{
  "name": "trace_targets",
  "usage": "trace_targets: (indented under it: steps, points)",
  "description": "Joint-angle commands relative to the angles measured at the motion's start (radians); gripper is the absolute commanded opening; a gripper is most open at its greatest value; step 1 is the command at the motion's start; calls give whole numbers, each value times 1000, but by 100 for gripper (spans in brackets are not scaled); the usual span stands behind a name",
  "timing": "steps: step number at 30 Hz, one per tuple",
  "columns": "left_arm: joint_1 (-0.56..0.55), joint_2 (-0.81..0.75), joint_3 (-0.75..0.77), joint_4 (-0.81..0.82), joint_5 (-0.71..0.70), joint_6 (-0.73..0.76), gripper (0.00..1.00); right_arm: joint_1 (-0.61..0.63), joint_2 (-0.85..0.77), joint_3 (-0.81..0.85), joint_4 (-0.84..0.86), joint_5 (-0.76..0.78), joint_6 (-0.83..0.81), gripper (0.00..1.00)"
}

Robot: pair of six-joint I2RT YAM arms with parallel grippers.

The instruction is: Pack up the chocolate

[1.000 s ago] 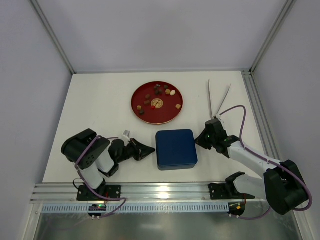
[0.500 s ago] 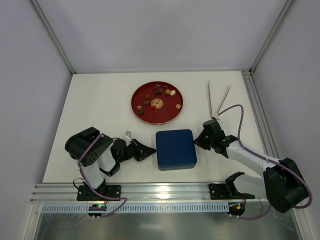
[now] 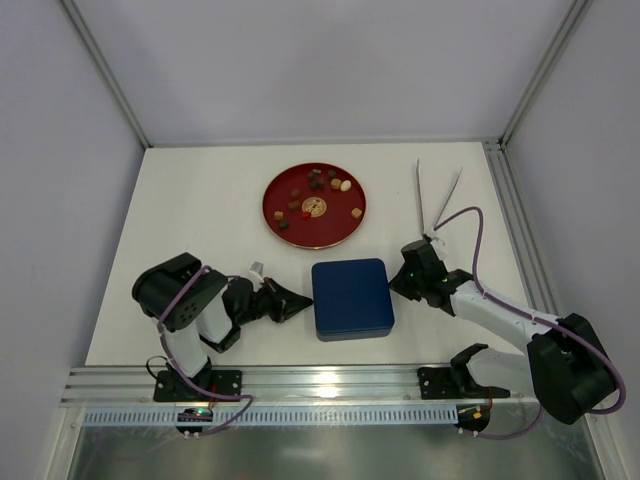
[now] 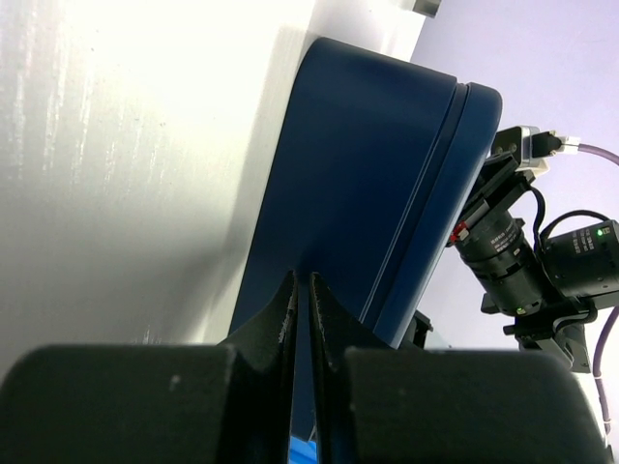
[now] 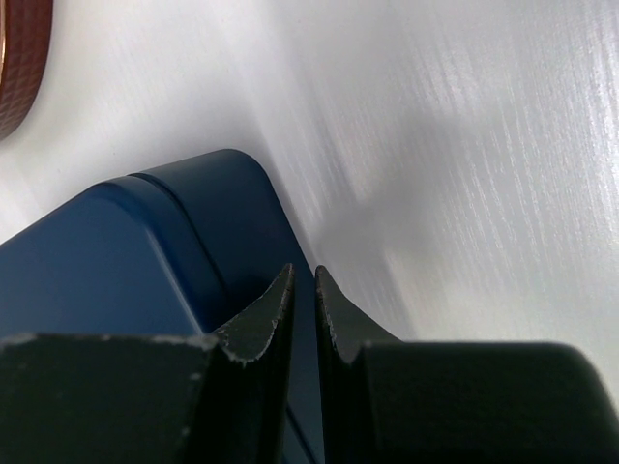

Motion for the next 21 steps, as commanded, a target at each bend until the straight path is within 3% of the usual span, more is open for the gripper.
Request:
trace_targets:
  steps: [1, 11, 21]
  points:
    - [-12, 13, 23, 224, 26, 7, 6, 23, 4, 40, 1, 20, -2, 16]
    - [-7, 22, 33, 224, 26, 1, 10, 31, -10, 55, -38, 67, -16, 16]
    - [33, -33, 24, 172, 59, 28, 34, 29, -13, 57, -41, 69, -19, 16]
